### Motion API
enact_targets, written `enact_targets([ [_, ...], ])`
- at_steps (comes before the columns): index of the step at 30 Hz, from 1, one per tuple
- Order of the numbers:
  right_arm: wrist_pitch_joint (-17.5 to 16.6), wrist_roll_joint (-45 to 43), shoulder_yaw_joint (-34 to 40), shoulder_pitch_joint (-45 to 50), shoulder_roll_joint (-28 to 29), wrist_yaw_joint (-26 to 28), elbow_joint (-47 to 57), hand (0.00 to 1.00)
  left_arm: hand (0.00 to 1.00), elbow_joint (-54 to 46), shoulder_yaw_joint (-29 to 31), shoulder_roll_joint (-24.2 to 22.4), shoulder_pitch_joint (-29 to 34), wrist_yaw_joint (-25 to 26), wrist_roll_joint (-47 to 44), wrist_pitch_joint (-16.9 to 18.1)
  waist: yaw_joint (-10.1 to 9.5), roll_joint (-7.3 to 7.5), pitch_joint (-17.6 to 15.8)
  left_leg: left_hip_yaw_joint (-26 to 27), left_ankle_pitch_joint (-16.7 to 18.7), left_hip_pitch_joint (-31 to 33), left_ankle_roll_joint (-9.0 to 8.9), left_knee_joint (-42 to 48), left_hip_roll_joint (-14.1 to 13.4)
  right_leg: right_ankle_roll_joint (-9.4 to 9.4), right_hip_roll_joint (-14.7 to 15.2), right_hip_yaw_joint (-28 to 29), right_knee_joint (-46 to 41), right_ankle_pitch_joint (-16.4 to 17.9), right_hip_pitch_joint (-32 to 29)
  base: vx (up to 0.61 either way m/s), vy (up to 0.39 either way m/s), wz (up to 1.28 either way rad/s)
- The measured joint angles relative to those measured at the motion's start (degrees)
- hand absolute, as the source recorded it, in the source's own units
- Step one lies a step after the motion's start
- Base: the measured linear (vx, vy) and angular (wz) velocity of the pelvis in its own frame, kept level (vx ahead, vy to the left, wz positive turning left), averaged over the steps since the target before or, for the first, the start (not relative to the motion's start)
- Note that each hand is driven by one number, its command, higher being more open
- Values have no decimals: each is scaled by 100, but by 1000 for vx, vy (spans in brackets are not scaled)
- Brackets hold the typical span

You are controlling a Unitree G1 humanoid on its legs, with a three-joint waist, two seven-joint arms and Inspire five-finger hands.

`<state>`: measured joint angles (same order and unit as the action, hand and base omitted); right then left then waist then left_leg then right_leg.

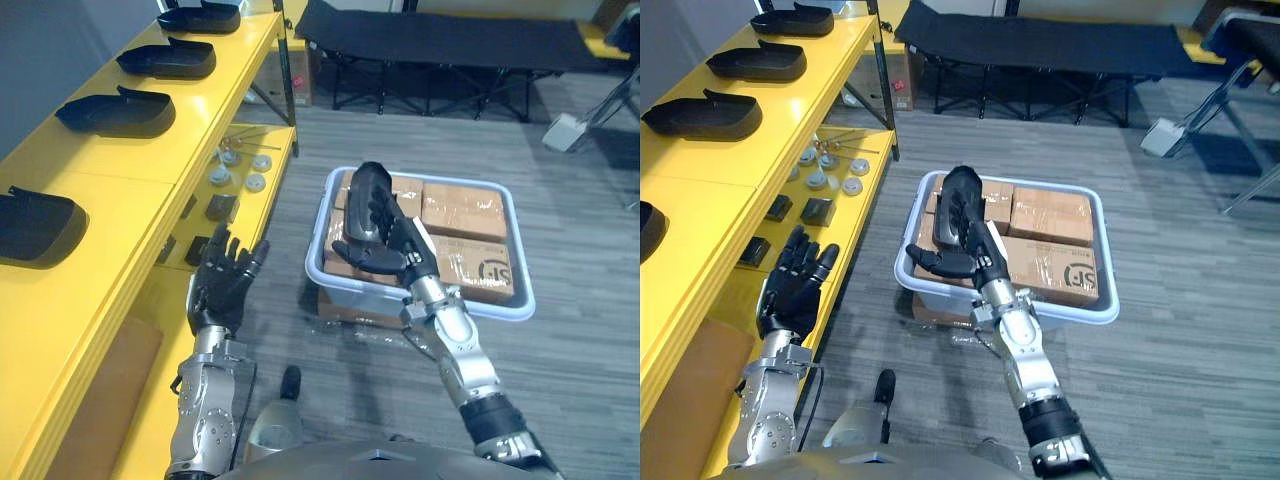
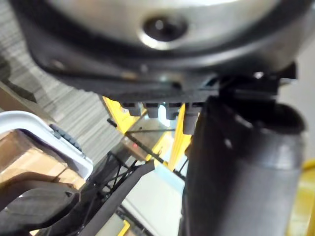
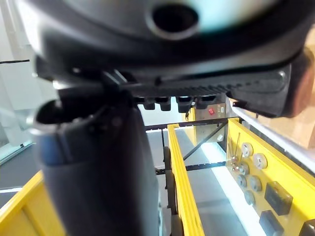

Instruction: Walk over and take three plastic housings, then place them on the shelf

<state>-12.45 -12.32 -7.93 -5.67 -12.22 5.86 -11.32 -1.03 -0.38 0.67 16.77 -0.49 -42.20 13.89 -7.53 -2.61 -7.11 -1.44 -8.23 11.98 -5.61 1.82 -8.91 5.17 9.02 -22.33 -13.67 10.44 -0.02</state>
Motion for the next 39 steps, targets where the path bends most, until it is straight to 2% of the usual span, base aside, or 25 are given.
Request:
enact_targets([
  [1, 48, -165, 162, 36, -144, -39, -95, 100, 100, 134, -147, 4, -17, -45, 1, -1, 11, 23, -20, 123, 71, 198, 263, 369, -88, -58, -71, -281, 97, 36, 148, -92, -161, 91],
  [2, 48, -362, 346, 32, -276, -128, -220, 100, 100, 249, -326, 0, -13, -146, 6, -4, -34, 51, -29, 235, 160, 358, 132, 761, -84, -64, -128, -411, 191, 30, 219, -70, -157, 78],
  [3, 43, -421, 425, 23, -315, -191, -259, 100, 100, 294, -407, -3, -9, -163, 60, -13, -68, 43, -26, 268, 213, 361, 31, 833, -48, -57, -152, -435, 216, 14, 217, -19, -110, 34],
  [4, -11, -490, 546, -58, -316, -335, -408, 100, 100, 335, -537, 6, -5, -147, 279, -24, -182, 53, -27, 206, 145, 322, -45, 620, -19, -57, -150, -421, 228, 9, 144, 27, -51, -5],
  [7, -27, -470, 514, -419, -155, -689, -890, 100, 100, 384, -774, 147, -30, -99, 482, -52, -284, 233, -143, 345, -107, 170, -35, 165, 57, -19, -51, -256, 123, -21, -7, 77, -13, -19],
  [10, -3, -362, 545, -906, -30, -1078, -1384, 100, 100, 432, -827, 275, -177, -277, 484, -165, -318, 324, -343, 350, -159, 175, 37, 87, 163, -14, 101, -250, 2, -17, -100, 62, 43, 4],
  [14, -8, -320, 1050, -2429, -311, -1671, -2197, 100, 100, 579, -788, 451, -596, -464, 479, -138, -404, 170, -891, 335, -336, 401, 93, -40, 212, 12, 190, -224, -317, 10, -529, -111, 65, 0],
  [16, -40, -202, 1262, -3259, -681, -2104, -2515, 100, 100, 979, -767, 527, -882, -555, 481, 0, -491, 87, -1263, 317, -517, 527, 116, -244, 217, 10, 230, -165, -550, 13, -852, -171, 36, -3],
  [19, -89, -147, 1302, -4070, -1085, -2492, -2913, 100, 100, 1620, -692, 577, -1079, -610, 462, 196, -512, 96, -1683, 301, -623, 642, 104, -318, 224, -1, 313, -142, -785, 31, -1100, -116, 21, -1],
  [23, -240, -27, 1291, -4712, -1677, -3002, -3216, 100, 100, 2332, -628, 605, -1048, -869, 375, 368, -644, 102, -1904, 279, -720, 948, 119, -301, 236, -27, 381, -129, -1039, 55, -1507, -68, -13, -1],
  [29, -256, 10, 947, -5318, -2157, -3087, -3876, 100, 100, 2901, -578, 606, -985, -1322, 233, 676, -694, 75, -2028, 143, -741, 1170, 110, -155, 269, -62, 486, -224, -1361, 214, -1728, -43, -47, 9],
  [31, -104, 3, 737, -5523, -2253, -3031, -4266, 100, 100, 3115, -616, 606, -994, -1372, 239, 878, -753, 57, -2110, 104, -729, 1205, 96, -104, 247, -90, 487, -256, -1469, 289, -1803, -80, -64, 5],
  [36, 384, -147, 564, -5681, -2387, -2856, -4933, 100, 100, 3529, -683, 604, -1006, -1391, 238, 1017, -870, 7, -2157, -29, -791, 1382, 28, -91, 230, -130, 489, -324, -1641, 366, -1995, -22, -64, 7],
  [39, 389, -149, 564, -5682, -2387, -2854, -4936, 100, 100, 3531, -683, 604, -1006, -1391, 238, 1018, -872, 6, -2157, -29, -792, 1383, 28, -92, 230, -130, 489, -324, -1641, 366, -1995, 1, -67, 2],
])
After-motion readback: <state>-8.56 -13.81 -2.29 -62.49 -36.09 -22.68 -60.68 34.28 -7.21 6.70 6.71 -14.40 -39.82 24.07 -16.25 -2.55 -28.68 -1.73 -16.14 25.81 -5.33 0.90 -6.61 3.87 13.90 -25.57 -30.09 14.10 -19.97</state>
